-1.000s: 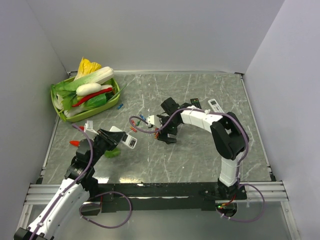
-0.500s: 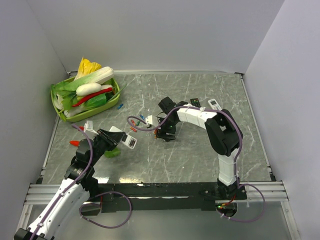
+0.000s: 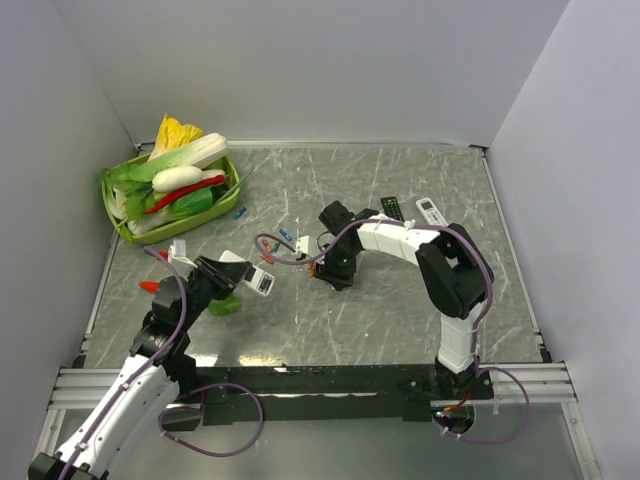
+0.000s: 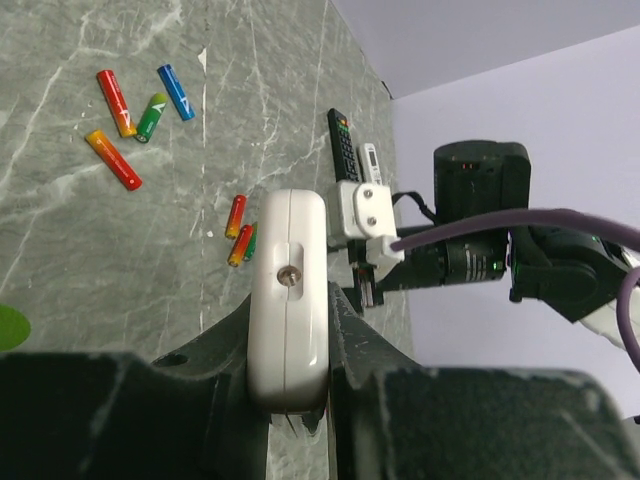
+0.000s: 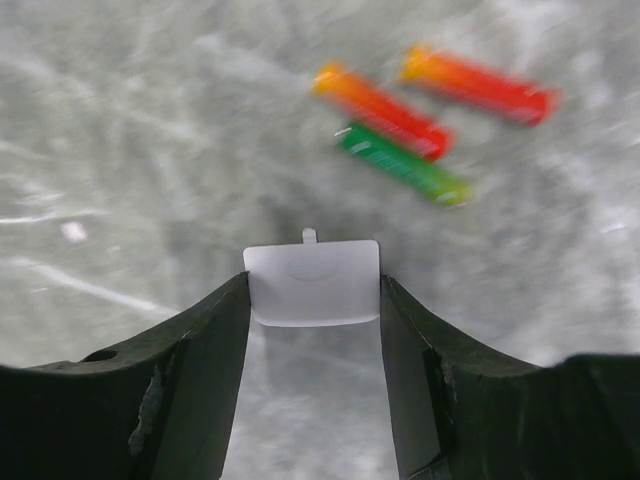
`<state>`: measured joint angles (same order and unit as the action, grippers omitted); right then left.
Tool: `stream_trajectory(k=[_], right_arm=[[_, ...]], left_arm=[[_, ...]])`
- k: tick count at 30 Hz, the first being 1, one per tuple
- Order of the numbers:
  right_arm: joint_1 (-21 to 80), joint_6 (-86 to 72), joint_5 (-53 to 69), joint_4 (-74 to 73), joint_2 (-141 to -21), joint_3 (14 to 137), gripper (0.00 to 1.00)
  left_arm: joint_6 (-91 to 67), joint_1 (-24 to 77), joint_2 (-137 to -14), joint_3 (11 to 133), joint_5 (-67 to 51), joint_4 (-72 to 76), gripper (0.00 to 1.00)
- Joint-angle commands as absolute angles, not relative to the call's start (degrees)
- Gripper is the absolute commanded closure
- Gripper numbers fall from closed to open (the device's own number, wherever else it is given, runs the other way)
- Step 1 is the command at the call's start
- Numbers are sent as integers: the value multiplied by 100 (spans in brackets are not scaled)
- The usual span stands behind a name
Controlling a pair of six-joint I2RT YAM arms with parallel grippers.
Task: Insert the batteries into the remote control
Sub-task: Move the battery cover to the center of the board.
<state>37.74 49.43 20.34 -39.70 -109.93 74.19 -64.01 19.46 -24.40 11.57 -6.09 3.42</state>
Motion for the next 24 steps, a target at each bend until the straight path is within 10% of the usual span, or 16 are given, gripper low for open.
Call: stream_trajectory(k=[1,15,24], right_arm=[[4060,4062,1890,-4509,-10600,7084,56],[4974,10,669,-3841,-10565,6593,57],[5273,-642,360,-3569,-10494,6293,31]], left_arm=[[-6460,1916,-2540,1222,-703,904,98],[-6469,1907,-2364,1187,-448,668,98],[-6407,1907,-2312,1248,-475,571,98]])
